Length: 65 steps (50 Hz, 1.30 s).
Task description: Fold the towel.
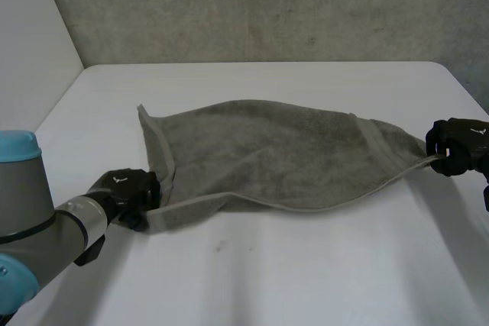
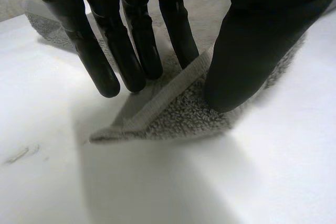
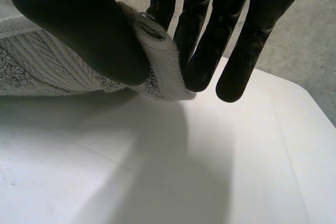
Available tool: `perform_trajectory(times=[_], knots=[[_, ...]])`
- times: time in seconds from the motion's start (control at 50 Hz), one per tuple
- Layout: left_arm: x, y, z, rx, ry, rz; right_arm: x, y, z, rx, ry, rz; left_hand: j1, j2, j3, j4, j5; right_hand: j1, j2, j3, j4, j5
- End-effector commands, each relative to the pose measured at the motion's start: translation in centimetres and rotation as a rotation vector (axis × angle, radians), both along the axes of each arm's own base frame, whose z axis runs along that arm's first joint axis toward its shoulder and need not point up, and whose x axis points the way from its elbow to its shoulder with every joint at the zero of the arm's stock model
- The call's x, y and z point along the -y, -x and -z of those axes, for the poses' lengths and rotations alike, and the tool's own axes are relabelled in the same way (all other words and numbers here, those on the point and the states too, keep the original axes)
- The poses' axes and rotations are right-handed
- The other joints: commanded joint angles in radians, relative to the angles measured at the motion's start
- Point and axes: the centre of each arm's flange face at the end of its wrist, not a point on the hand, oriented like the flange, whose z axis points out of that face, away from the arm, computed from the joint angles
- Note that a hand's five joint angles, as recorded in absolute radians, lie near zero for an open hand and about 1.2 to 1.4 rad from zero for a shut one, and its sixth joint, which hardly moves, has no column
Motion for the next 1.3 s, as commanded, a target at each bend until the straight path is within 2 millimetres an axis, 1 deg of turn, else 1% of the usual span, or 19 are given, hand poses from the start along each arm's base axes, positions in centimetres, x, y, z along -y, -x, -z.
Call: perform_trajectory(times=[0.02,0.22,0.28,0.3,0.38,0.48,0.58,0.6,0.64,0.68,0.8,0.88,1.02,1.06,1.08,1.12,1.18,1.22,1.3], knots=[[-1.3,-0.1,-0.5,-0.001,0.002,0.008,-0.3,-0.1,-0.2,0.0,0.002,-0.003,0.122,0.121,0.122,0.12,0.125,0.426,0.216,0.206,0.202,0.233],[-2.0,-0.3,0.2,0.009,-0.018,0.01,-0.3,-0.1,0.0,0.002,-0.002,-0.003,0.008,0.007,0.007,0.006,0.011,0.426,0.216,0.206,0.202,0.233],[-1.9,-0.3,0.3,0.014,-0.014,0.008,-0.4,-0.1,0.1,0.002,-0.006,-0.003,0.161,0.159,0.16,0.159,0.163,0.426,0.216,0.206,0.202,0.233],[-1.8,-0.4,0.4,0.014,-0.009,0.006,-0.4,-0.1,0.0,0.002,-0.003,-0.006,0.408,0.406,0.407,0.406,0.41,0.426,0.216,0.206,0.202,0.233],[-1.4,-0.5,0.0,0.007,0.024,-0.002,-0.4,-0.1,-0.4,-0.005,0.01,-0.008,0.536,0.535,0.535,0.534,0.539,0.426,0.216,0.206,0.202,0.233],[-0.9,-0.3,-2.5,0.0,0.121,0.003,-1.0,-0.2,-3.3,-0.064,0.088,-0.023,0.536,0.535,0.535,0.534,0.539,0.426,0.216,0.206,0.202,0.233],[-1.2,-0.5,-9.5,0.041,0.385,0.035,-3.3,-0.5,-9.6,-0.234,0.196,-0.066,0.536,0.535,0.535,0.534,0.539,0.426,0.216,0.206,0.202,0.233],[-1.2,-0.5,-9.5,0.041,0.386,0.035,-3.3,-0.5,-9.6,-0.235,0.197,-0.066,0.536,0.535,0.535,0.534,0.539,0.426,0.216,0.206,0.202,0.233],[-1.4,-0.7,-11.1,0.049,0.446,0.035,-4.8,-0.8,-12.3,-0.331,0.239,-0.091,0.536,0.535,0.535,0.534,0.539,0.426,0.216,0.206,0.202,0.233],[-1.9,-1.1,-13.7,0.071,0.534,0.031,-5.5,-0.8,-13.5,-0.385,0.265,-0.101,0.536,0.535,0.535,0.534,0.539,0.426,0.216,0.206,0.202,0.233],[-2.9,-1.5,-16.2,0.115,0.611,0.043,-7.0,-1.1,-17.1,-0.554,0.336,-0.121,0.536,0.535,0.535,0.534,0.539,0.426,0.216,0.206,0.202,0.233],[-2.9,-1.5,-16.3,0.146,0.625,0.051,-7.5,-1.1,-17.9,-0.568,0.336,-0.106,0.536,0.535,0.535,0.534,0.539,0.426,0.216,0.206,0.202,0.233],[-1.9,-1.4,-14.3,0.209,0.582,0.075,-6.2,-2.1,-14.8,-0.568,0.223,-0.164,0.536,0.535,0.535,0.534,0.539,0.426,0.216,0.206,0.202,0.233],[0.0,-0.9,-10.9,0.235,0.474,0.097,-5.2,-4.0,-11.6,-0.618,0.126,-0.232,0.536,0.535,0.535,0.534,0.539,0.426,0.216,0.206,0.202,0.233],[0.0,-0.9,-10.9,0.236,0.473,0.097,-5.2,-4.0,-11.6,-0.619,0.125,-0.232,0.536,0.535,0.535,0.534,0.539,0.426,0.216,0.206,0.202,0.233],[2.0,-0.5,-8.1,0.261,0.396,0.116,-4.1,-5.1,-8.6,-0.722,0.038,-0.249,0.536,0.535,0.535,0.534,0.539,0.426,0.216,0.206,0.202,0.233],[3.2,-0.1,-7.0,0.272,0.372,0.125,-3.6,-5.5,-7.5,-0.772,0.01,-0.258,0.536,0.535,0.535,0.534,0.539,0.426,0.216,0.206,0.202,0.233],[5.5,0.6,-5.7,0.29,0.364,0.144,-2.3,-6.0,-5.5,-0.833,-0.031,-0.248,0.536,0.535,0.535,0.534,0.539,0.426,0.216,0.206,0.202,0.233],[8.1,1.3,-6.0,0.297,0.411,0.147,-0.3,-6.7,-4.8,-0.834,-0.004,-0.236,0.536,0.535,0.535,0.534,0.539,0.426,0.216,0.206,0.202,0.233]])
